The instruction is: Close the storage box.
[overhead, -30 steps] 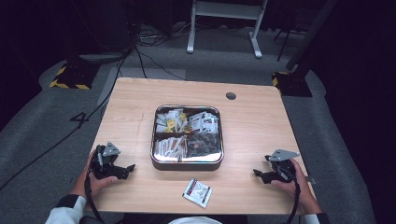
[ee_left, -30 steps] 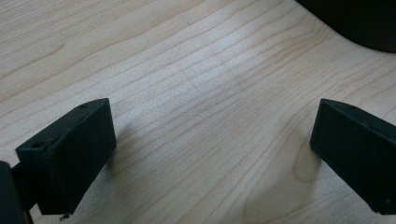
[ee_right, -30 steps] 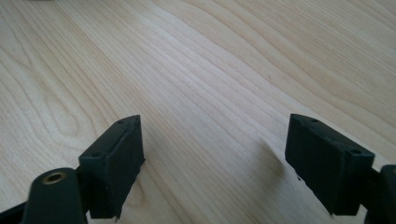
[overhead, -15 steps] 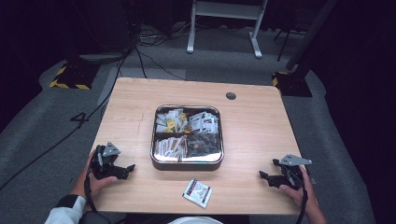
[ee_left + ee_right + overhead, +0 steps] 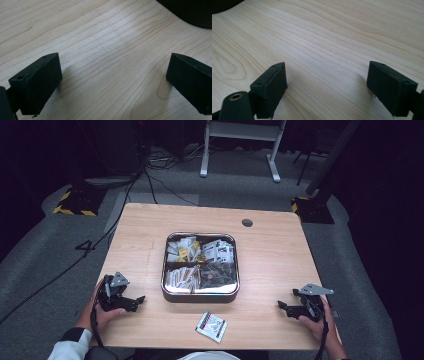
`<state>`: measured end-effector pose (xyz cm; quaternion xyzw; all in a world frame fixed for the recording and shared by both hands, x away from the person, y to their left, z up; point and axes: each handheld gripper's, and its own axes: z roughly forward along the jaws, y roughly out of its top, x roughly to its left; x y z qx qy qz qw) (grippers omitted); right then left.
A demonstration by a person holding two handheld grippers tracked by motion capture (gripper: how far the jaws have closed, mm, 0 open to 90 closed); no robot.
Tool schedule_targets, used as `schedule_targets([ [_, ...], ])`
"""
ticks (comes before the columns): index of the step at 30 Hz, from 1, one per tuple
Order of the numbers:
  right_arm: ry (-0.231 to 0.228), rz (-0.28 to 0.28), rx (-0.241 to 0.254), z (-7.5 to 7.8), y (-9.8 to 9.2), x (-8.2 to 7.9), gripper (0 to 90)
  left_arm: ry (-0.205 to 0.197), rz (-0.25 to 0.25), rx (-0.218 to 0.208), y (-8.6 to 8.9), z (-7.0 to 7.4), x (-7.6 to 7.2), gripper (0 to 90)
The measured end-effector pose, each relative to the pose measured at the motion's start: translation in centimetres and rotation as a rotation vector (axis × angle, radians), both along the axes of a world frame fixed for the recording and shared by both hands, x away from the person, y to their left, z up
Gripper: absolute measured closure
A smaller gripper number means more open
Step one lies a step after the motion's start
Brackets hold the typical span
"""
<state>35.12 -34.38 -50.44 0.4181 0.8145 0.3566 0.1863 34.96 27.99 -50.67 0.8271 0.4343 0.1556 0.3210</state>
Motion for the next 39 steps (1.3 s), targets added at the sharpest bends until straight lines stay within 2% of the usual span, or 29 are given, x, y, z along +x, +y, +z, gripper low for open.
schedule_targets([
  [39,0.000,-0.004,0.000,0.00,-0.01,0.09,16.4,0.003,-0.010,0.002,0.03,0.03,0.11,0.5],
])
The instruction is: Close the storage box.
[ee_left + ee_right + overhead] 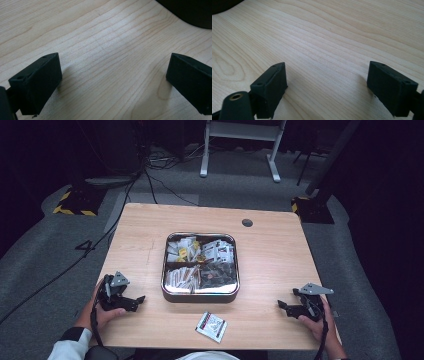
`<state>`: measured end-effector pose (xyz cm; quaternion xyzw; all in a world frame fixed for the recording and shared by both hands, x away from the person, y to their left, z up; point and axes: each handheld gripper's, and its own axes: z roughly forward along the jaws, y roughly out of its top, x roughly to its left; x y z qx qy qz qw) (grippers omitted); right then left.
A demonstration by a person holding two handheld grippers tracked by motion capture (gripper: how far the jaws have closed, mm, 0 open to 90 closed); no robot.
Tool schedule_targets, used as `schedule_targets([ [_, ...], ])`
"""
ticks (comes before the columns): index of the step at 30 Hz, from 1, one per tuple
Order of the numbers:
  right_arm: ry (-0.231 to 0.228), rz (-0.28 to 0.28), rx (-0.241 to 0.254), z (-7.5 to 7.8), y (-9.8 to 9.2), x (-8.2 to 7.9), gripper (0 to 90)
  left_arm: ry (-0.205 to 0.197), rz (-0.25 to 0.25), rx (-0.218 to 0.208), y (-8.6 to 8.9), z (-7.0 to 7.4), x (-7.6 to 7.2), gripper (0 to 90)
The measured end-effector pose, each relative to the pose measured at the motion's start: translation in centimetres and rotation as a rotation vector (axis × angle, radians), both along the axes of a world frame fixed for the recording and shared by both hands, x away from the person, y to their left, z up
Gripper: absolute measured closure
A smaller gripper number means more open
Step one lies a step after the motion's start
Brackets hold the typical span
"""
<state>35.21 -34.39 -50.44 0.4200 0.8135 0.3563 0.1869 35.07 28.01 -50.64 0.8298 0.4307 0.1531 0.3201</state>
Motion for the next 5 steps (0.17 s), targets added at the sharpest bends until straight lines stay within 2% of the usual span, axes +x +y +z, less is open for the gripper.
schedule_targets([
  [5,0.000,0.000,0.000,0.00,0.00,0.01,16.3,0.000,-0.001,0.000,0.00,0.00,0.01,0.5],
])
